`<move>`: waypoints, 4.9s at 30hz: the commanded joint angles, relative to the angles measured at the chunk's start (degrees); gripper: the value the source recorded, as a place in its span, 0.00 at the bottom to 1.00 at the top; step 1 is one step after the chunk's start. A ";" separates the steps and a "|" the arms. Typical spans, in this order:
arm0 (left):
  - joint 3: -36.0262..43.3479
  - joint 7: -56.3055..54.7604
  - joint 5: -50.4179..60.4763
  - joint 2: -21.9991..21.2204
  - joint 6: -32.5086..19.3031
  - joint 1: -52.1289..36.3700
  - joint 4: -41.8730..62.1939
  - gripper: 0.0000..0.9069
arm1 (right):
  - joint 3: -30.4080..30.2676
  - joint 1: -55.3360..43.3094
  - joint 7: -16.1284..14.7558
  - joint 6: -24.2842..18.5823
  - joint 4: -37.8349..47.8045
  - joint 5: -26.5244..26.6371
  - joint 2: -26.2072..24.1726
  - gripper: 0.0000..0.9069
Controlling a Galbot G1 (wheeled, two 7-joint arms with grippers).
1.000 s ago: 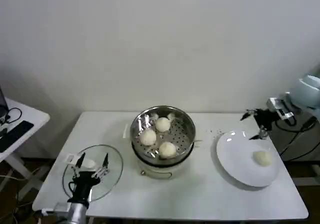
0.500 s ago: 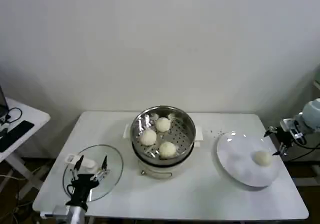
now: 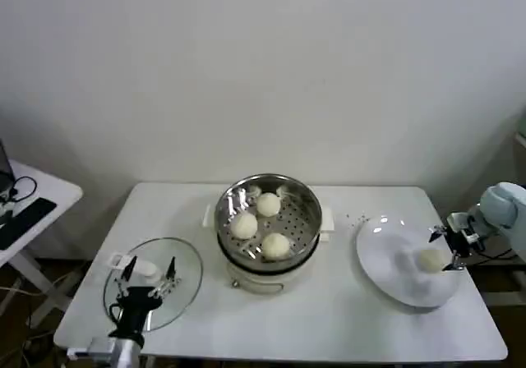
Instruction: Take steamed baozi put them in steamer then cover it.
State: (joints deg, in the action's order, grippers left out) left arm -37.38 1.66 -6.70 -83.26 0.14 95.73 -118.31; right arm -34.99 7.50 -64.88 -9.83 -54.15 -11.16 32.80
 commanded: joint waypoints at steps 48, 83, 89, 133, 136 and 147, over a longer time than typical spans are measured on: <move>1.36 0.20 2.22 0.41 -0.50 -0.37 -0.65 1.00 | -45.04 -41.89 0.13 17.75 -6.64 41.64 2.08 0.83; 1.38 0.72 0.26 1.09 -1.32 0.50 -3.47 1.00 | -60.29 -49.28 6.24 25.20 -9.09 66.79 35.02 0.83; 1.02 0.71 -0.13 1.07 -1.55 0.88 -3.47 1.00 | -59.24 -46.28 6.54 25.16 -7.34 65.14 36.58 0.83; 1.58 0.74 -0.30 1.29 -1.98 0.36 -2.07 1.00 | -59.15 -43.08 7.15 24.01 -5.67 59.74 35.12 1.00; 1.59 0.72 -0.28 1.22 -1.94 0.30 -2.04 1.00 | -58.73 -43.79 6.83 23.89 -5.99 60.03 34.87 1.00; 1.95 0.40 0.10 0.89 -1.46 -0.06 -2.09 1.00 | -55.97 -49.25 9.50 22.88 -13.45 62.50 28.15 1.00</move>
State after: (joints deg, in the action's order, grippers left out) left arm -35.56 2.19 -6.84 -82.19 -1.50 95.75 -120.31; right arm -93.46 -38.06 -58.24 13.64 -62.09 49.87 66.09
